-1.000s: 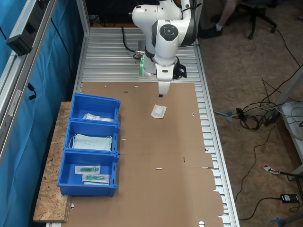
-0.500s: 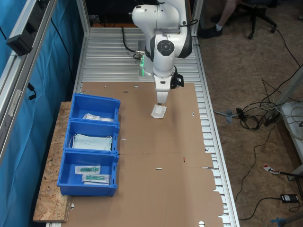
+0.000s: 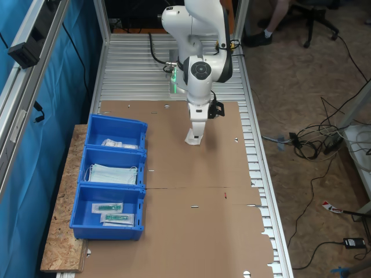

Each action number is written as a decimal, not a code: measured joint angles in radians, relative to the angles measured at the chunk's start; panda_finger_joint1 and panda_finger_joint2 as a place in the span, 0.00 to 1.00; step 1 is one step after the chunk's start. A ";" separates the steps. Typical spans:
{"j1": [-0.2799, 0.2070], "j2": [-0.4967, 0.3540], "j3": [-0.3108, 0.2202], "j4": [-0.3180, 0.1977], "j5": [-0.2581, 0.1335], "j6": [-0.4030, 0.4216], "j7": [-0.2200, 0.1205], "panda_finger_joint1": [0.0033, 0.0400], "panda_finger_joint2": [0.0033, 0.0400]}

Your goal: Pick and place sorting task of medical equipment.

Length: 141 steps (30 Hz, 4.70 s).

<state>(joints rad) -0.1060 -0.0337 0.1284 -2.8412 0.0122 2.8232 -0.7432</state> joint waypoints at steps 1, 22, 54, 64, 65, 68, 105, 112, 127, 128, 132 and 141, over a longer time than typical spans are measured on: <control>0.000 0.012 0.000 0.000 0.000 0.015 0.000 1.00 1.00; 0.000 0.199 0.000 -0.004 0.000 0.201 0.000 1.00 1.00; 0.000 0.254 -0.016 -0.005 0.000 0.254 0.000 1.00 1.00; 0.000 0.254 -0.016 -0.005 0.000 0.257 0.000 1.00 1.00; 0.000 0.254 -0.016 -0.005 0.000 0.257 0.000 1.00 1.00; 0.000 0.254 -0.017 -0.005 0.000 0.258 0.000 1.00 1.00; 0.000 0.254 -0.030 -0.005 0.000 0.258 0.000 1.00 1.00; 0.000 0.254 -0.030 -0.005 0.000 0.258 0.000 1.00 1.00; 0.000 0.254 -0.030 -0.005 0.000 0.258 0.000 1.00 1.00; 0.000 0.254 -0.030 -0.005 0.000 0.258 0.000 1.00 1.00; 0.000 0.254 -0.030 -0.005 0.000 0.258 0.000 0.88 0.88; 0.000 0.251 -0.030 -0.004 0.000 0.268 0.000 0.62 0.62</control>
<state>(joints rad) -0.1059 0.2175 0.0985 -2.8457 0.0123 3.0916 -0.7432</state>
